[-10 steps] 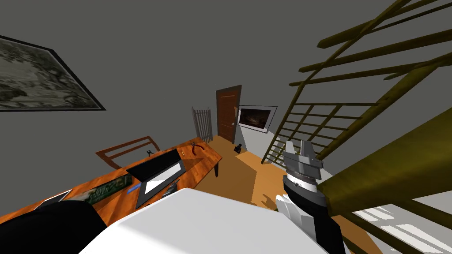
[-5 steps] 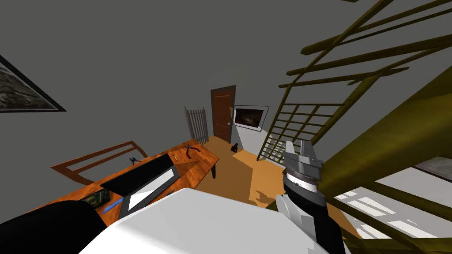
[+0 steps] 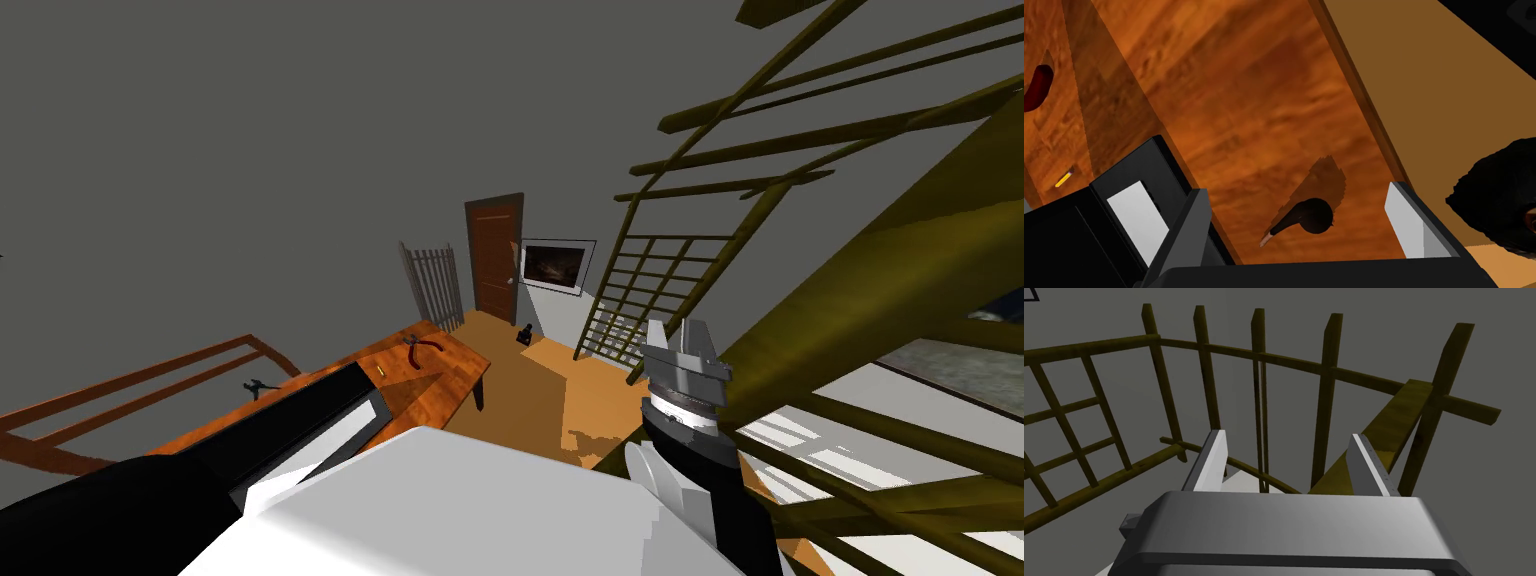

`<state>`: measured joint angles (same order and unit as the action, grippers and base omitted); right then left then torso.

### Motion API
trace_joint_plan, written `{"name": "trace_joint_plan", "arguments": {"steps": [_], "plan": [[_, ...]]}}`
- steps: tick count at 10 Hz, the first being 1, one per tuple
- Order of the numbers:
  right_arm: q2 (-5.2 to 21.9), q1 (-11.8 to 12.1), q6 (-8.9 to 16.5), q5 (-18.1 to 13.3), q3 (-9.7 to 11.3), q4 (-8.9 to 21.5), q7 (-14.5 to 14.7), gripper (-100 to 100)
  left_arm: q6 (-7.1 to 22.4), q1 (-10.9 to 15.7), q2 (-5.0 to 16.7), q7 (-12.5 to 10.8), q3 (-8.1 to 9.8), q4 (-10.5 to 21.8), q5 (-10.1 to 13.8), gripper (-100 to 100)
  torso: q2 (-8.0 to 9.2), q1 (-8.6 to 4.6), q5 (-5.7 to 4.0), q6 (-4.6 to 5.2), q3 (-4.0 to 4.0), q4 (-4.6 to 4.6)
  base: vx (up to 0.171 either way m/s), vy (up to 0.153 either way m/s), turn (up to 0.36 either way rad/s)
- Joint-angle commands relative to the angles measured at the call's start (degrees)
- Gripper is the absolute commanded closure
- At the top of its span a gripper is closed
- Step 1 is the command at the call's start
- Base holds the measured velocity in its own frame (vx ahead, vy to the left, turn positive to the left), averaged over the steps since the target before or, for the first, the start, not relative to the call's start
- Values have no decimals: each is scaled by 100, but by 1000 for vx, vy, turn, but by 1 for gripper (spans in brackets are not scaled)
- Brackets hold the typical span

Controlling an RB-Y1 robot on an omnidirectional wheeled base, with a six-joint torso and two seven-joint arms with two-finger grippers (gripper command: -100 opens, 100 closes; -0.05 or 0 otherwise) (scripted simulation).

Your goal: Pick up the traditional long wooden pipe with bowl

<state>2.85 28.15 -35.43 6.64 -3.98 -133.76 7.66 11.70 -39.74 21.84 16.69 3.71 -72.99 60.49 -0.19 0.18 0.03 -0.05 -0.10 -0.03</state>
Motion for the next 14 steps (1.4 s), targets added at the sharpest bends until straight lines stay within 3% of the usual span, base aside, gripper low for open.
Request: {"name": "trace_joint_plan", "arguments": {"steps": [1,5,7,10,13,14], "plan": [[0,0,0,0,0,0,0,0,210,8,-20,88,51,286,99,-100,0,0,0,0,0,0,60,52,-252],[0,1,0,0,-1,0,0,0,302,-2,8,146,45,573,216,-100,0,-2,0,-4,-1,-1,32,28,-85],[0,0,0,0,0,0,0,0,469,-20,54,251,31,973,424,-100,6,-7,-2,0,3,1,33,24,-212],[0,1,0,0,-1,0,0,0,544,-27,72,299,25,1186,518,-100,-2,5,1,-2,-2,-1,35,42,-82],[0,1,0,0,0,0,0,0,734,-48,116,421,10,1662,756,-100,-1,2,0,-2,0,0,35,40,-158],[0,1,0,0,-1,0,0,0,734,-48,116,421,10,1662,756,-100,-2,7,1,-3,-2,-1,33,36,-43]]}}
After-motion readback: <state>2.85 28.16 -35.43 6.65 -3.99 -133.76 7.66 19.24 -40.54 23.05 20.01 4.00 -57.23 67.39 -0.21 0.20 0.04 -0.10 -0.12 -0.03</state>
